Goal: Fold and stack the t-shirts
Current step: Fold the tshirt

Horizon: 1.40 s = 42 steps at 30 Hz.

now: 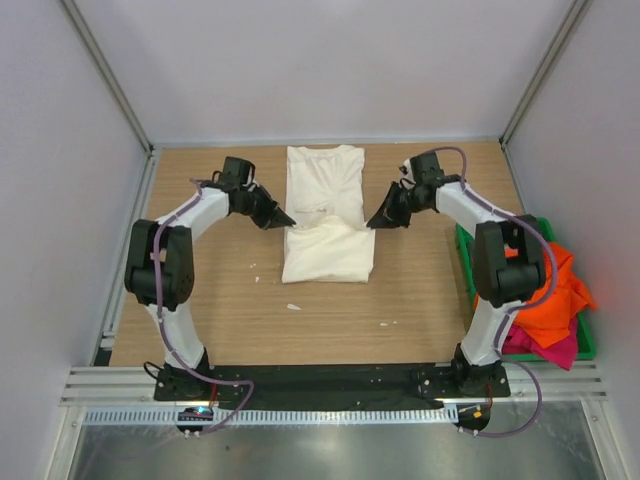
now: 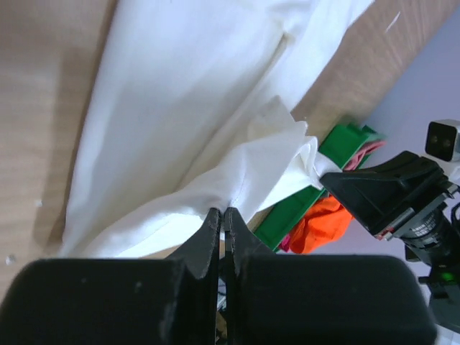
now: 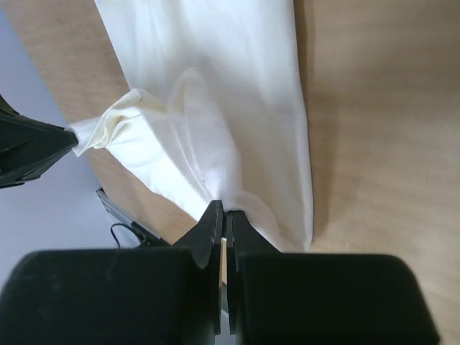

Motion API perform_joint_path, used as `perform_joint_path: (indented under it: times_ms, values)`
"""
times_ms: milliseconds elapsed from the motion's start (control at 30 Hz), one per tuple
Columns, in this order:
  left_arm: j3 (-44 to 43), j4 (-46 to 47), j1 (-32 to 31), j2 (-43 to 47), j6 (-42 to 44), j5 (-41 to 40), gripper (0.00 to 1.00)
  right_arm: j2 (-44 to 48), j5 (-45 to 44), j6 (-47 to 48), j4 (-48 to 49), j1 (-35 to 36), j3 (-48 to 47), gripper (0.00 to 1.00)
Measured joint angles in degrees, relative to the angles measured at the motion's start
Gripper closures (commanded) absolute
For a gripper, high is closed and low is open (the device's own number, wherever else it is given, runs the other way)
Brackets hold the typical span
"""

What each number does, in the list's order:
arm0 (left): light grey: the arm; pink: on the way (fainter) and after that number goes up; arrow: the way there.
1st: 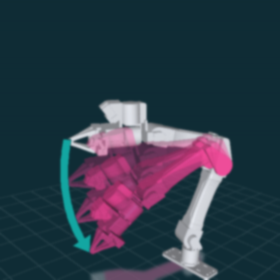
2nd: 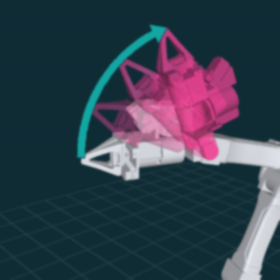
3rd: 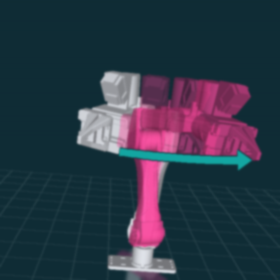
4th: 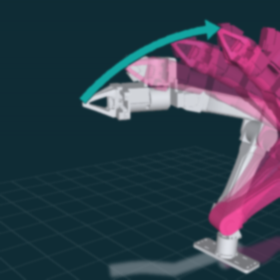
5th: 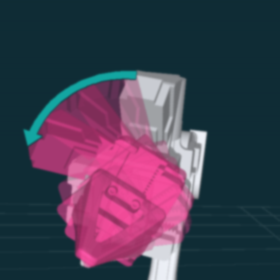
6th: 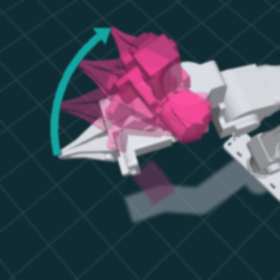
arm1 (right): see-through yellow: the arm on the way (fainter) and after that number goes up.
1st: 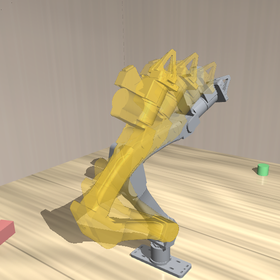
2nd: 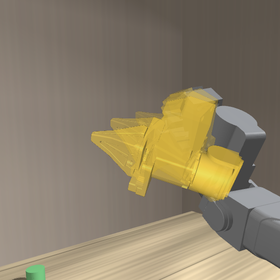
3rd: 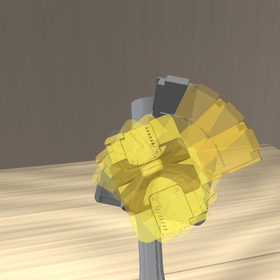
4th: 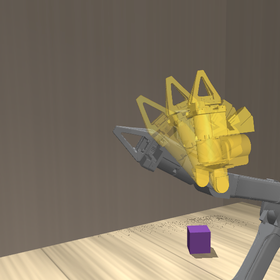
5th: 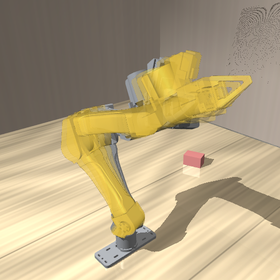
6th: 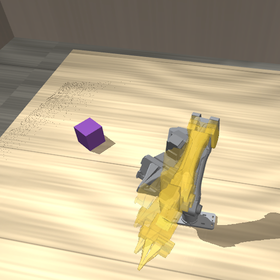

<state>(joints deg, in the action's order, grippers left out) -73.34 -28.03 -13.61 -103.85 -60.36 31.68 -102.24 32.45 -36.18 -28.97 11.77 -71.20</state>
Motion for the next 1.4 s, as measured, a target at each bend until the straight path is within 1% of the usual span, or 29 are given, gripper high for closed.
perform_joint_path:
  times_ms: [133, 233, 433, 567, 600, 667, 700, 733, 767, 800, 867, 933, 1033, 1067, 1133, 1167, 1200, 1233, 1267, 1333, 1400]
  values:
    - [-8.7, -0.2, 2.4, -9.1, 1.0, 0.4, 1.0, -10.6, 0.8, 4.2, -4.6, -1.5, -14.6, 0.99]
    - [-12.2, -0.6, 3.6, -12.7, 1.0, 0.8, 1.0, -16.5, 1.7, 5.9, -7.0, -1.9, -23.2, 0.99]
    - [-15.8, -1.6, 4.4, -16.2, 1.0, 1.5, 1.0, -24.2, 4.5, 7.2, -11.0, -1.9, -33.0, 0.99]
    - [-17.7, -1.9, 4.4, -18.3, 0.9, 2.3, 1.0, -27.1, 5.7, 7.8, -12.5, -1.9, -34.9, 0.99]
    - [-18.2, -1.9, 4.4, -18.9, 0.9, 2.4, 0.97, -27.6, 5.8, 7.8, -13.0, -2.0, -35.1, 0.99]
    - [-19.5, -2.1, 4.4, -20.3, 1.0, 2.7, 0.83, -28.5, 5.9, 7.9, -13.4, -2.2, -35.7, 0.91]
    - [-20.3, -2.2, 4.4, -21.1, 1.2, 2.8, 0.75, -29.1, 5.9, 7.9, -13.5, -2.3, -36.0, 0.82]
    - [-21.5, -3.2, 4.5, -21.9, 2.1, 2.5, 0.7, -29.6, 5.8, 8.0, -13.6, -2.5, -36.5, 0.69]
    - [-23.3, -5.0, 4.5, -22.8, 3.7, 1.3, 0.64, -30.2, 5.3, 8.1, -14.0, -2.7, -37.1, 0.63]
    - [-25.4, -7.1, 4.4, -23.4, 5.9, -1.1, 0.54, -30.6, 4.6, 8.7, -14.5, -2.9, -37.8, 0.49]
    - [-28.2, -10.5, 4.4, -23.4, 9.4, -5.0, 0.48, -30.7, 2.2, 10.1, -16.3, -3.2, -39.2, 0.4]
    - [-28.5, -12.3, 4.4, -20.9, 13.8, -9.5, 0.47, -30.3, -0.8, 11.7, -18.0, -3.2, -40.9, 0.34]
    - [-25.0, -12.6, 4.3, -14.5, 17.5, -11.5, 0.57, -27.6, -4.3, 13.3, -18.4, -3.0, -39.4, 0.35]
    - [-22.8, -12.0, 4.0, -11.3, 18.3, -11.4, 0.65, -25.5, -4.9, 13.4, -17.5, -2.6, -37.0, 0.38]
    - [-18.8, -9.0, 3.4, -7.1, 18.6, -9.8, 0.7, -21.6, -4.8, 13.0, -15.5, -1.4, -32.2, 0.49]
    - [-16.4, -7.2, 2.8, -5.2, 18.5, -8.5, 0.76, -19.3, -4.5, 12.0, -13.8, -0.3, -29.1, 0.57]
    - [-14.4, -4.9, 1.9, -4.2, 18.0, -6.8, 0.78, -17.5, -3.6, 10.8, -11.5, 0.7, -26.4, 0.8]
    - [-12.9, -2.8, 0.9, -4.2, 17.4, -5.2, 0.8, -16.5, -2.9, 10.0, -9.7, 1.6, -24.5, 0.84]
    - [-11.7, -0.6, -0.3, -4.9, 16.7, -3.7, 0.81, -15.7, -2.0, 8.0, -7.0, 2.4, -22.6, 0.87]
    - [-10.5, 3.1, -2.4, -7.8, 15.2, -1.2, 0.81, -16.2, -1.0, 6.0, -3.5, 4.5, -20.9, 0.87]
    - [-10.5, 6.1, -4.1, -12.2, 13.9, 0.9, 0.82, -17.8, -0.7, 4.7, -1.0, 5.8, -20.4, 0.85]
